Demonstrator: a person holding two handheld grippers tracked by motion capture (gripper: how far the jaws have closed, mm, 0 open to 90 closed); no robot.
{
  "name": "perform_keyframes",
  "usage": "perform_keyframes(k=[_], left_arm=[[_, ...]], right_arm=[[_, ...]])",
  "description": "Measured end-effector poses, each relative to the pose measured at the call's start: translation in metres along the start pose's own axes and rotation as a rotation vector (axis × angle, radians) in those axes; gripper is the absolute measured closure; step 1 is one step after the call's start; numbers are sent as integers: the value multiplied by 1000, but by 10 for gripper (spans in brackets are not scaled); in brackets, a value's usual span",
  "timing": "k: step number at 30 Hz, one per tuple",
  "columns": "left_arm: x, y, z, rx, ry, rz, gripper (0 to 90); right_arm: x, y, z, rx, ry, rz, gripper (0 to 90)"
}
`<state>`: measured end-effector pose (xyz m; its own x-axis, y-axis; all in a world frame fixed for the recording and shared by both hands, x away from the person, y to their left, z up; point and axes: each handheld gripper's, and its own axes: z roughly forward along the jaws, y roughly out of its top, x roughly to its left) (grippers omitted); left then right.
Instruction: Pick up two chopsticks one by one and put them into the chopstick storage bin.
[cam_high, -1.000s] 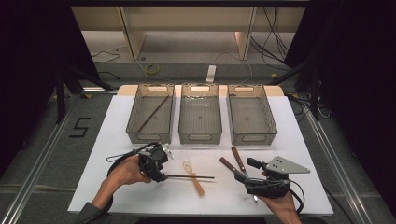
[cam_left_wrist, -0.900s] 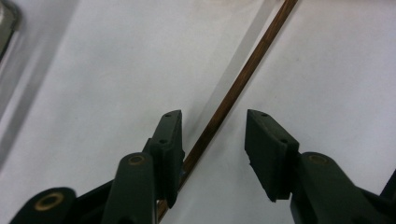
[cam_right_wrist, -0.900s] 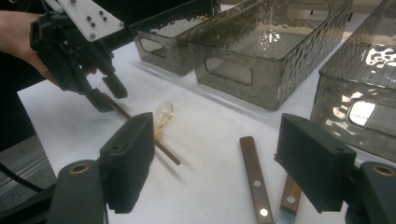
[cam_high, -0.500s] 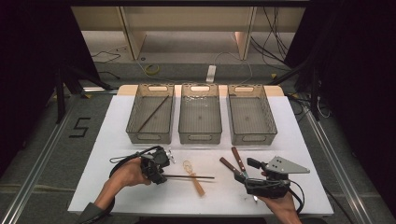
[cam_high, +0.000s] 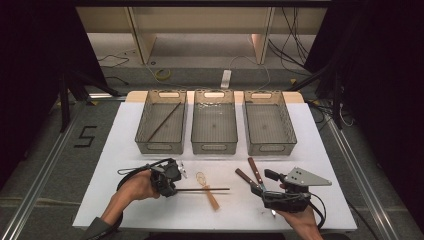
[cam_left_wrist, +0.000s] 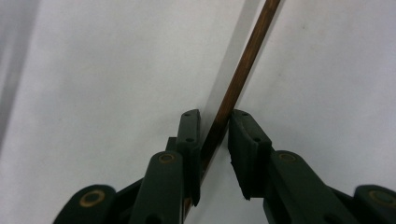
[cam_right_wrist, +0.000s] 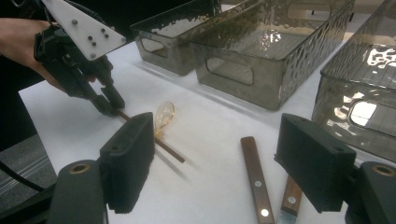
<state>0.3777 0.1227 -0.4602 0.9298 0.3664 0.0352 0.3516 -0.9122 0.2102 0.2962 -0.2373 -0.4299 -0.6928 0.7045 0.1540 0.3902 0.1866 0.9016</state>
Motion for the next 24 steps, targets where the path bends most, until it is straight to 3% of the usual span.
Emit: perform_keyframes(k=[7,15,22,24], left_arm=[[-2,-1,-1,3,-9,45,762],[-7,-1,-1,-5,-53,98,806],[-9,0,-8,-35,-89,101,835],[-9,1,-10,-44,-86,86,836]], right_arm=[[0,0,0,0,0,-1,285],[0,0,0,3,1,0,285],[0,0,0,0,1,-1,286],[0,0,0,-2,2,-2,287]])
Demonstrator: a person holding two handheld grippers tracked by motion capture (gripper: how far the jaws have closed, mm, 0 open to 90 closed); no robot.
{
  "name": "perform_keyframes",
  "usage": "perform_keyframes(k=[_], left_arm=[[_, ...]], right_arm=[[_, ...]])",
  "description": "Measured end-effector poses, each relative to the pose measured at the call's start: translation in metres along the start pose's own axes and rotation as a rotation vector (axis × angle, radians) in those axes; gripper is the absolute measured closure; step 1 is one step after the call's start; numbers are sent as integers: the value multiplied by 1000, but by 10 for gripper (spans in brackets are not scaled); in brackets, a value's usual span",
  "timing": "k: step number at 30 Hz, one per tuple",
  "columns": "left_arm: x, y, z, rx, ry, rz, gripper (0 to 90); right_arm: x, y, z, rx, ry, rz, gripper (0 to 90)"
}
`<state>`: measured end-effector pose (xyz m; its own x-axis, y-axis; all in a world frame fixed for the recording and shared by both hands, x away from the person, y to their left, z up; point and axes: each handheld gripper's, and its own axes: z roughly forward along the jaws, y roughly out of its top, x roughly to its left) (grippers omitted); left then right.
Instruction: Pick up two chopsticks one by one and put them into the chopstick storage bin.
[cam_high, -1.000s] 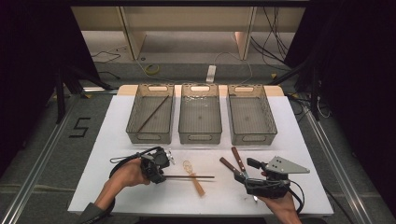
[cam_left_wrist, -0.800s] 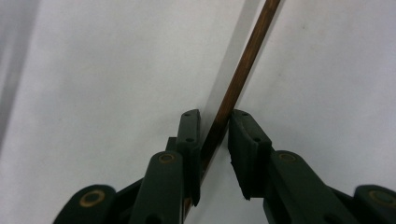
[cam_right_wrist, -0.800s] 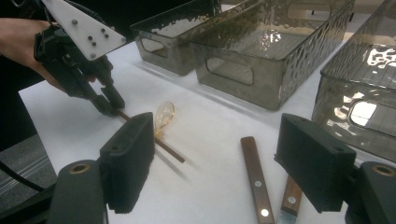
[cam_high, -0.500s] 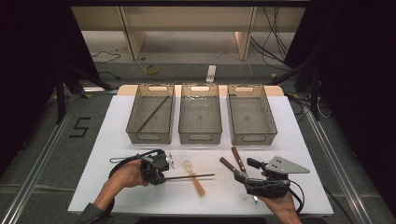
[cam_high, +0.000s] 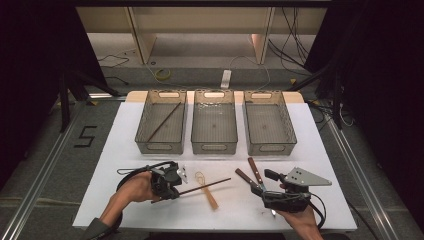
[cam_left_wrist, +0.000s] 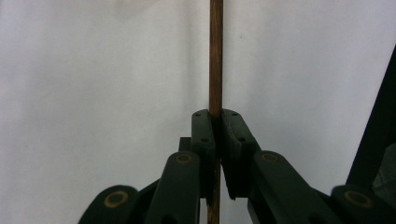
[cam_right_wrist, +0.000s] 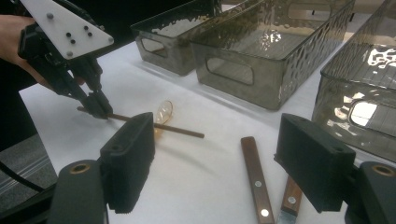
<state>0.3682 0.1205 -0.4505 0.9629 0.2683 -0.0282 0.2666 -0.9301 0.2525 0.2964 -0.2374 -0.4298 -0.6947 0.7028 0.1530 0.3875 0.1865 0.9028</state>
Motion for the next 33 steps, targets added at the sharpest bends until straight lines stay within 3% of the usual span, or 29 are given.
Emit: perform_keyframes(k=[9,21,33], left_arm=[[4,-1,-10,-65,11,-49,836],[13,-3,-30,-185,83,-217,836],[20,-7,-46,-284,101,-306,836]], right_arm=[[0,0,0,0,0,-1,287],[0,0,0,3,0,-1,287],[1,0,1,5,0,-2,287]])
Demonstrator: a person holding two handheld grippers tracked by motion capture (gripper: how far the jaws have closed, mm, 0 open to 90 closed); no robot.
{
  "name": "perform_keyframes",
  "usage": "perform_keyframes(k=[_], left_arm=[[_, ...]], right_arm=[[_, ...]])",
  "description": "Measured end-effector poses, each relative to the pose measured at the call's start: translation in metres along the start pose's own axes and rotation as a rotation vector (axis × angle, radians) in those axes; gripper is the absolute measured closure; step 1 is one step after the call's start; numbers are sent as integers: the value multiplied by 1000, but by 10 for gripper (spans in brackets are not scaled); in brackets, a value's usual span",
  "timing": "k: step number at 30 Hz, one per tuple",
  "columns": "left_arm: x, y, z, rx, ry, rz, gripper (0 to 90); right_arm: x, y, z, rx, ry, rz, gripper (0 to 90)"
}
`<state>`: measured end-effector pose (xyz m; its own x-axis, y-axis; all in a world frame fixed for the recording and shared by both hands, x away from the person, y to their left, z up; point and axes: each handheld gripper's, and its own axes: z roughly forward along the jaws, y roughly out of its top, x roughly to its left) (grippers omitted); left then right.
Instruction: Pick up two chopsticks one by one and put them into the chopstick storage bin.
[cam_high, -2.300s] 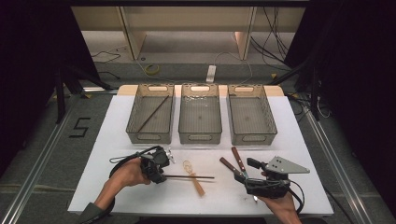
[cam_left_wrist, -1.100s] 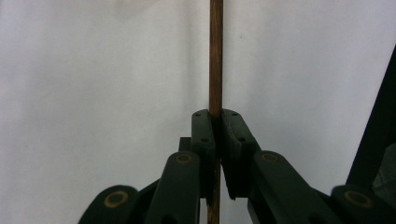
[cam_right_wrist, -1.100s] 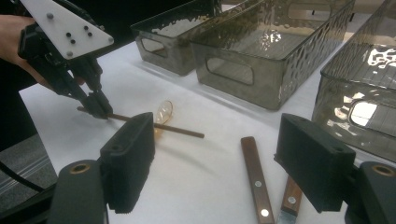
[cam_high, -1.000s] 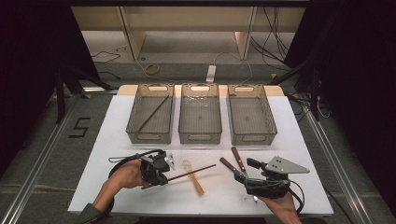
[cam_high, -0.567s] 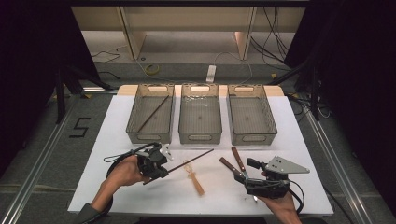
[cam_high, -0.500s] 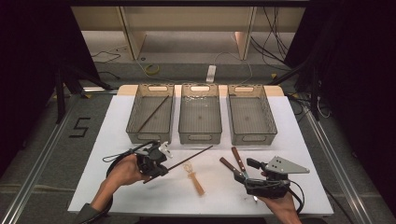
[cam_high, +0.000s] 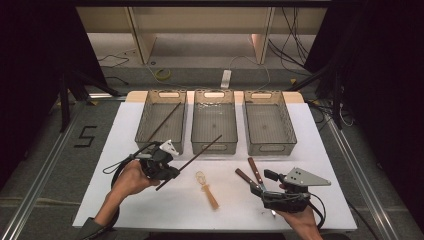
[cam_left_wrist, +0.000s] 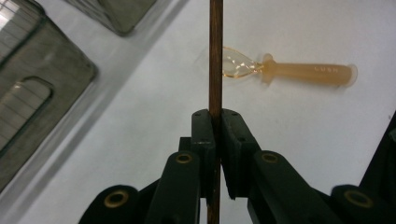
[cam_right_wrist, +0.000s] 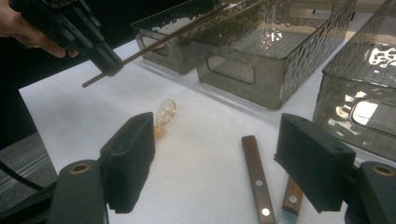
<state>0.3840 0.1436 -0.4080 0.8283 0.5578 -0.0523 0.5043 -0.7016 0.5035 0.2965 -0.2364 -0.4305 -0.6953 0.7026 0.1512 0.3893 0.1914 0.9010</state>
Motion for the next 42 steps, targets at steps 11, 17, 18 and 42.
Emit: perform_keyframes(k=[11,17,18,42], left_arm=[[17,6,-20,-113,33,-67,836],[27,10,-29,-165,60,-102,836],[28,11,-30,-174,65,-112,836],[97,21,-46,-276,150,-277,837]], right_arm=[[0,0,1,4,1,-2,287],[0,-1,1,8,-2,1,287],[0,-1,1,8,-2,0,287],[-4,-2,1,4,-8,17,287]])
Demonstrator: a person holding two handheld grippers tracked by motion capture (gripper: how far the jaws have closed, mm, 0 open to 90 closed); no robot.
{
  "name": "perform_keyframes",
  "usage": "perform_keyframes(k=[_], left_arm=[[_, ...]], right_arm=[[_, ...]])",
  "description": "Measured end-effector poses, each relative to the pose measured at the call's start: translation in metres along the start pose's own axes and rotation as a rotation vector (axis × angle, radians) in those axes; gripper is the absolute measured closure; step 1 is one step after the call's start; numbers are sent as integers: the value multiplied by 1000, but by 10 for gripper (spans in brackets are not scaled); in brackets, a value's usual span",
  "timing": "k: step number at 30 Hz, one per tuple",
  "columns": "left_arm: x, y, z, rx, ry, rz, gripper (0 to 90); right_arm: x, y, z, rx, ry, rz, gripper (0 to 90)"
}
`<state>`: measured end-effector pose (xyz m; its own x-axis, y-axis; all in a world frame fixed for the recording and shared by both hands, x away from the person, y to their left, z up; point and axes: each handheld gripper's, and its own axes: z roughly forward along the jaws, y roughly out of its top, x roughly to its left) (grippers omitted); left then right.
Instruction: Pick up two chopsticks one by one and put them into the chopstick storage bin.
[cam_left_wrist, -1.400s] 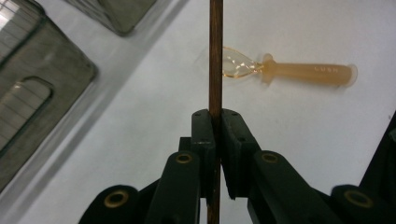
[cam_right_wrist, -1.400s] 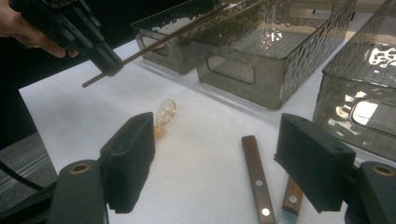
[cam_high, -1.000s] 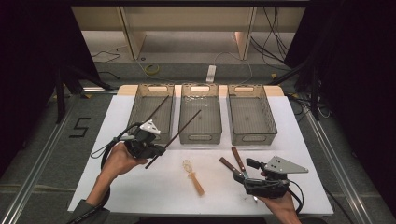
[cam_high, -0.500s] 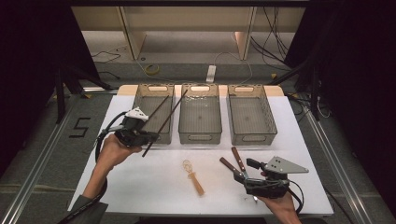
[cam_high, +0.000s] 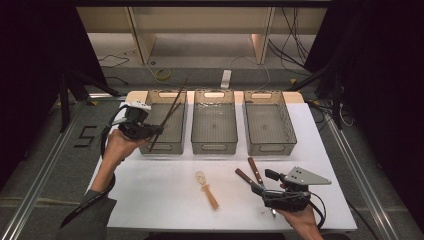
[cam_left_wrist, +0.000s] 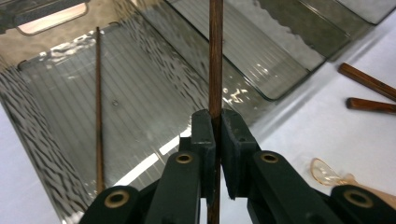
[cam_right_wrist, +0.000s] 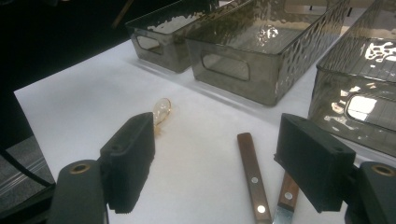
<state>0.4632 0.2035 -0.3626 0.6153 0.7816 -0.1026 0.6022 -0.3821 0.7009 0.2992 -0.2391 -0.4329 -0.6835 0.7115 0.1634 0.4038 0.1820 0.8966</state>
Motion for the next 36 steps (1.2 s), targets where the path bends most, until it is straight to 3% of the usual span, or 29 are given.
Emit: perform_keyframes(k=[6,17,24,36], left_arm=[[14,13,3,-11,49,-25,837],[35,21,17,4,98,-67,837],[45,17,25,6,123,-99,837],[48,7,38,44,141,-101,837]], right_arm=[[0,0,0,0,3,0,287],[0,0,0,0,8,3,287],[0,0,0,-1,13,0,287],[0,0,0,-3,14,1,287]])
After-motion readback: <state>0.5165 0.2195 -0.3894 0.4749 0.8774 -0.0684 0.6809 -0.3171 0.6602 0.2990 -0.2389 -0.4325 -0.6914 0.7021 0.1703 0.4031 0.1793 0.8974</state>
